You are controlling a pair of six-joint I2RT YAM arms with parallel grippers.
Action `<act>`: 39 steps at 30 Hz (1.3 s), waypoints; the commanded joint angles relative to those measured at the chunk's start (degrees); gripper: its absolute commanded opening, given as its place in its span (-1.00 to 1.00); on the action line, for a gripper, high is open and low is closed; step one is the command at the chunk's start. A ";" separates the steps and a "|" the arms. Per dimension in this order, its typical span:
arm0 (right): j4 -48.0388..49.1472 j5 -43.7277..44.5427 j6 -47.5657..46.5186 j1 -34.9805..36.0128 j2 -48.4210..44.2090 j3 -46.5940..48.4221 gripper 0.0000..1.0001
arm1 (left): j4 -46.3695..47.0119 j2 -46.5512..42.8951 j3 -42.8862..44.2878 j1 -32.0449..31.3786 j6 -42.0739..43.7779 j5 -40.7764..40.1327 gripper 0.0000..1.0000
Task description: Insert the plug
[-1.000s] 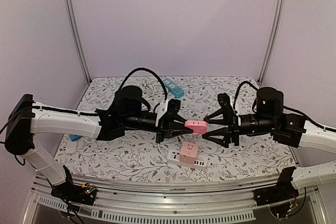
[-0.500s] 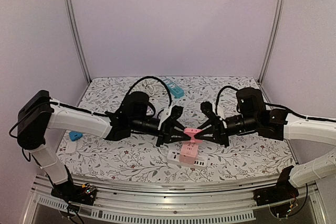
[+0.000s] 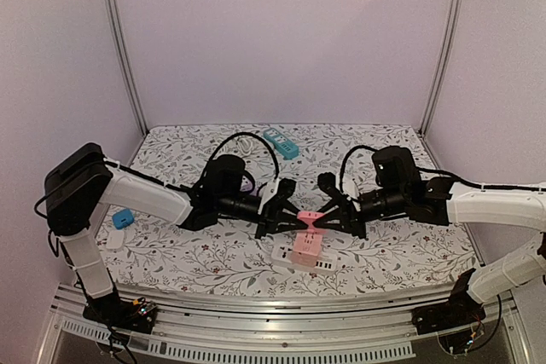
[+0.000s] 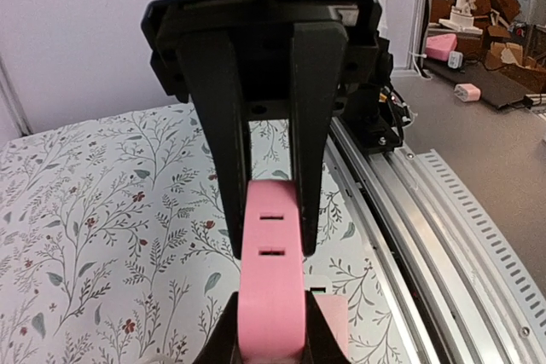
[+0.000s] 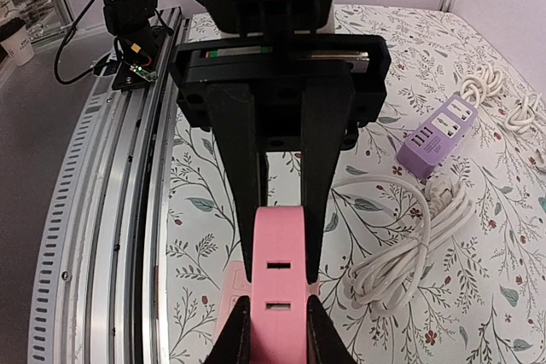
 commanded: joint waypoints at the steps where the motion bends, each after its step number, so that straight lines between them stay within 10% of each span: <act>1: 0.37 -1.56 1.83 0.17 2.41 1.19 -1.00 | 1.57 1.71 -0.57 0.66 5.33 0.39 -1.00; 39: 5.25 -1.65 5.00 0.16 3.60 -2.37 -1.00 | 6.12 6.12 -2.07 -1.01 10.68 -0.92 -1.00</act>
